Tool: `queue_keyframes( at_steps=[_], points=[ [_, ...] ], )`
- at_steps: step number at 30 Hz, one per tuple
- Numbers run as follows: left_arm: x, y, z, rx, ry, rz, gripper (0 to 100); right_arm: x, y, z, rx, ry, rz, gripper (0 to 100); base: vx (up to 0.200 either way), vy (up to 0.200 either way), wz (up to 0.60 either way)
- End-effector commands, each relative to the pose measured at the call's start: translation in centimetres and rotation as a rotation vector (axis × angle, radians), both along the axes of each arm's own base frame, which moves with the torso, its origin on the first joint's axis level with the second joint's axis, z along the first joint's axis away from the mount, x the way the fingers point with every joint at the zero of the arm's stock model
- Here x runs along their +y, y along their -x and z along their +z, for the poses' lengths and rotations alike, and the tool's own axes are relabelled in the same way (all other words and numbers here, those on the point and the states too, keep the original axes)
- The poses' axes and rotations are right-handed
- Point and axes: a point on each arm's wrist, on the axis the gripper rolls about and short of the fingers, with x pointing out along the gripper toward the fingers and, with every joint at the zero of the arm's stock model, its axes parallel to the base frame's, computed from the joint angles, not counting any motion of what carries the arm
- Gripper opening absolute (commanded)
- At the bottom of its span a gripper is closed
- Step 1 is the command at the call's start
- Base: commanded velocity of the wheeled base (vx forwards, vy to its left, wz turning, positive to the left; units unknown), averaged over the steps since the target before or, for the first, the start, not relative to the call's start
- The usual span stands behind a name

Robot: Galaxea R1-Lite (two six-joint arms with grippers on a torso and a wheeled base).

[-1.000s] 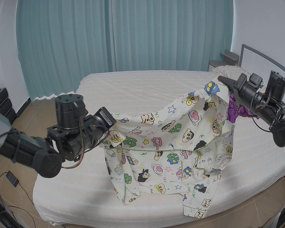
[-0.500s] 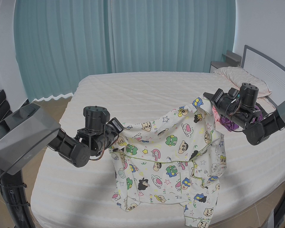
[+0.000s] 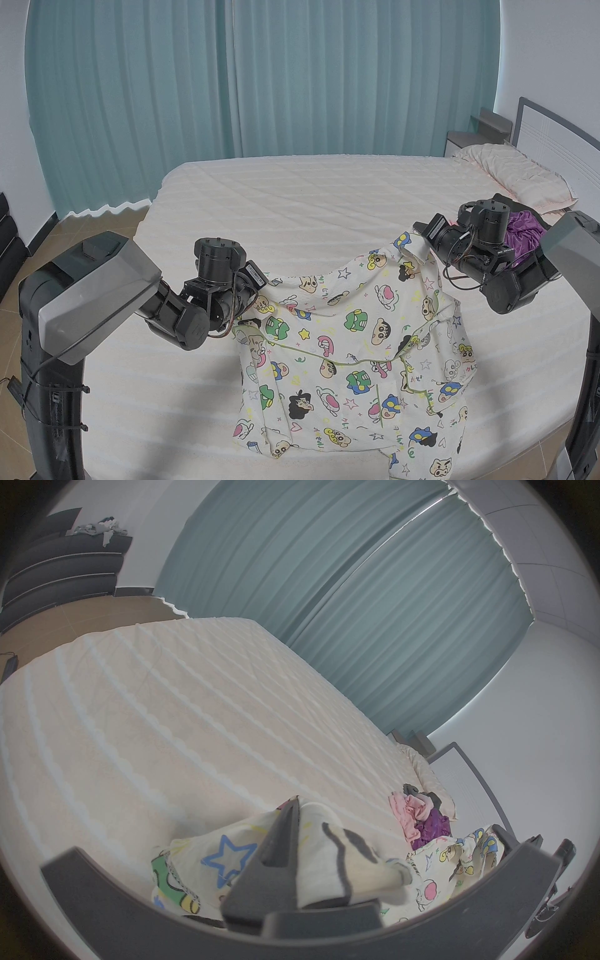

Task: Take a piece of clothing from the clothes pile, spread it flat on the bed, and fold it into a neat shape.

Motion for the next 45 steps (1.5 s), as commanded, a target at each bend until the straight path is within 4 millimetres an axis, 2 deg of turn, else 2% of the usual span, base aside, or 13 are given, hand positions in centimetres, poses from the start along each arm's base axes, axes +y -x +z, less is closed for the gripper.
queue_keyframes(
  at_steps=[1, 7, 8, 11, 12, 15, 20, 27, 31, 34, 41, 43, 45],
  points=[
    [0.0, -0.6, -2.0, 0.033, -0.016, 0.008, 0, 0.2, -0.9, -2.3, 0.045, 0.012, -0.01, 0, 0.0, 0.0, 0.0],
    [0.5, -1.2, -3.1, 0.048, -0.022, 0.02, 0, 0.3, -1.4, -3.5, 0.066, 0.018, -0.016, 0, 0.0, 0.0, 0.0],
    [0.7, -1.8, -3.8, 0.051, -0.023, 0.029, 0, 0.4, -2.0, -4.6, 0.079, 0.023, -0.034, 0, 0.0, 0.0, 0.0],
    [0.9, -2.2, -4.7, 0.064, -0.027, 0.037, 0, 0.7, -2.5, -5.4, 0.09, 0.023, -0.033, 0, 0.0, 0.0, 0.0],
    [1.0, -2.4, -4.9, 0.068, -0.029, 0.04, 100, 0.6, -2.7, -5.4, 0.087, 0.019, -0.035, 100, 0.0, 0.0, 0.0],
    [1.2, -2.7, -5.6, 0.089, -0.037, 0.055, 100, 0.8, -3.7, -6.2, 0.104, 0.001, -0.045, 100, 0.0, 0.0, 0.0],
    [2.3, -3.7, -5.8, 0.075, -0.049, 0.123, 100, 0.9, -5.5, -5.6, 0.099, -0.097, -0.141, 100, 0.0, 0.0, 0.0],
    [5.5, -5.9, -5.3, 0.03, -0.041, 0.227, 100, -0.2, -8.4, -5.7, 0.105, -0.217, -0.264, 100, 0.0, 0.0, 0.0],
    [7.0, -6.6, -6.1, 0.058, -0.054, 0.259, 100, -0.8, -9.4, -6.0, 0.138, -0.249, -0.332, 100, 0.0, 0.0, 0.0],
    [7.6, -6.8, -6.8, 0.096, -0.067, 0.271, 100, -1.0, -9.8, -5.3, 0.172, -0.342, -0.357, 100, 0.0, 0.0, 0.0],
    [8.2, -7.0, -6.7, 0.101, -0.066, 0.284, 100, -1.9, -10.0, -4.8, 0.306, -0.443, -0.357, 100, 0.0, 0.0, 0.0],
    [8.4, -6.8, -6.6, 0.107, -0.067, 0.286, 100, -2.6, -10.0, -3.9, 0.405, -0.553, -0.334, 100, 0.0, 0.0, 0.0],
    [8.7, -6.7, -6.2, 0.104, -0.064, 0.293, 100, -3.2, -10.0, -3.0, 0.419, -0.613, -0.345, 100, 0.0, 0.0, 0.0]
  ],
)
